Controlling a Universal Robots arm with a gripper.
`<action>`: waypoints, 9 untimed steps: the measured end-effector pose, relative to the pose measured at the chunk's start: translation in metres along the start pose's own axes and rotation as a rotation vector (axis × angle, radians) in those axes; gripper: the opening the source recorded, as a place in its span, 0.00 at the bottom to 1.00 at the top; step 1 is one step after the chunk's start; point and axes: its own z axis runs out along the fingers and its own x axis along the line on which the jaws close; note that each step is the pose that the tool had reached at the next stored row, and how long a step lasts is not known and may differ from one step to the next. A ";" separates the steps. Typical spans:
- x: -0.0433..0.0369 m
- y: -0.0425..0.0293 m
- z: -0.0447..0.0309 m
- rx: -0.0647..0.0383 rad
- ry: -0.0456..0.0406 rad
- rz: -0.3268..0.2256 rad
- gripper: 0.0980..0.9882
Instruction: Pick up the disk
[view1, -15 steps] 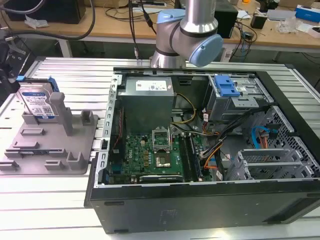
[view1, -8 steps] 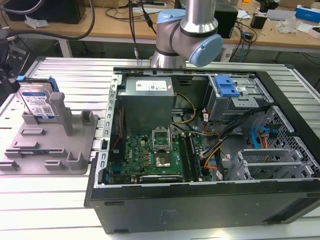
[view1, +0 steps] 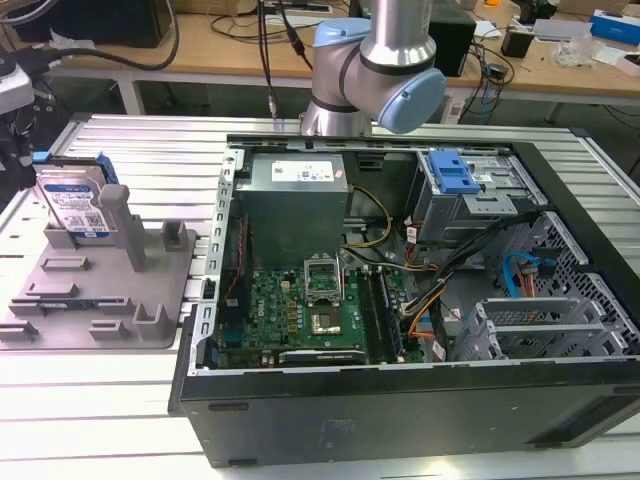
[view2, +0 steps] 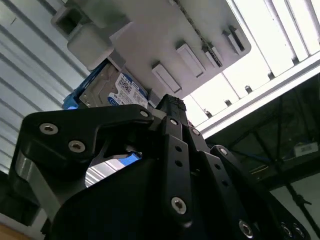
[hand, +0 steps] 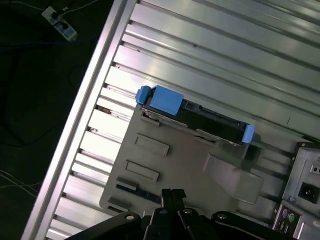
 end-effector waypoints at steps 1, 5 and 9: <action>0.0000 0.0000 0.0001 0.000 0.0007 -0.020 0.01; 0.0000 0.0000 0.0005 0.000 0.0040 -0.105 0.01; 0.0000 -0.0001 0.0010 0.000 0.0097 -0.257 0.01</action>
